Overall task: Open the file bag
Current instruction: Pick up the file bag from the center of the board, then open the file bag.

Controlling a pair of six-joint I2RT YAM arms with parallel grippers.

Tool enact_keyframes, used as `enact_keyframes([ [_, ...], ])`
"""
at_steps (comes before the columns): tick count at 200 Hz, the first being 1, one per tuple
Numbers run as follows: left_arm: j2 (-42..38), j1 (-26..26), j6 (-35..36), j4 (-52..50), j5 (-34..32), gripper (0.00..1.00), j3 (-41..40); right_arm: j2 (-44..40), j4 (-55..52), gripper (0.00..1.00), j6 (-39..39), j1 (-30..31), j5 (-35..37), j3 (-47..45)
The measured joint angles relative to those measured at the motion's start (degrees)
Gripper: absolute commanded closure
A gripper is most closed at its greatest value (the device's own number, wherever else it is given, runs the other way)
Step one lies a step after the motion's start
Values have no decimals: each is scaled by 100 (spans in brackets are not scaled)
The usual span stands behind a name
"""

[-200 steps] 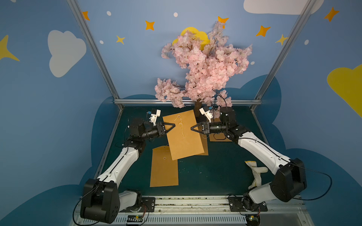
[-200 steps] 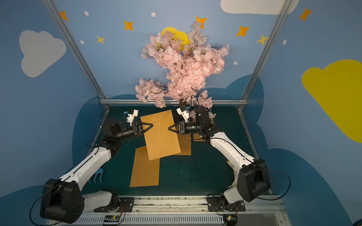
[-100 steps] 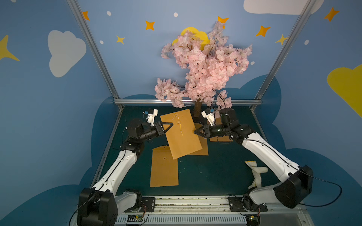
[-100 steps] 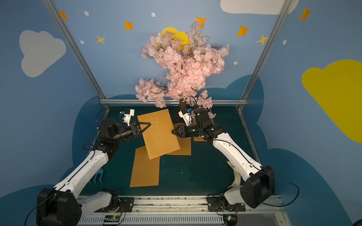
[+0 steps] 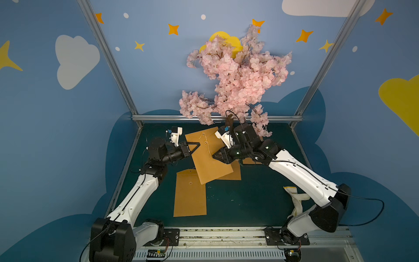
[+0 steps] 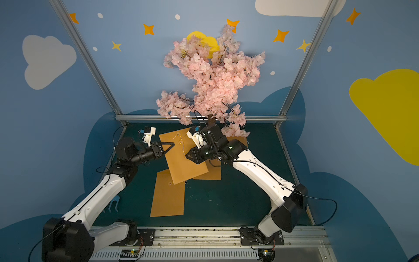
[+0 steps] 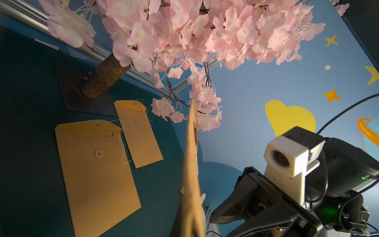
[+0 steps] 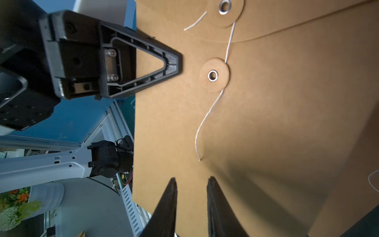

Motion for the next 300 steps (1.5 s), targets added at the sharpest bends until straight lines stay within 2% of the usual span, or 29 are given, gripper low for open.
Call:
enact_keyframes([
  [98,0,-66,42,-76,0,98,-2,568,-343,71,-197,258,208,730],
  [111,-2,-76,42,-79,-2,97,-2,686,-450,74,-247,304,289,852],
  [151,-2,-79,63,-87,-39,97,-2,944,-699,95,-326,428,614,1099],
  [167,-2,-79,81,-94,-48,98,-2,946,-761,100,-321,437,710,1102],
  [238,-17,-87,173,-205,-81,97,-2,546,-748,100,-291,374,1233,649],
  [300,-116,-122,162,-177,155,97,-149,28,-586,100,-273,-195,1368,490],
])
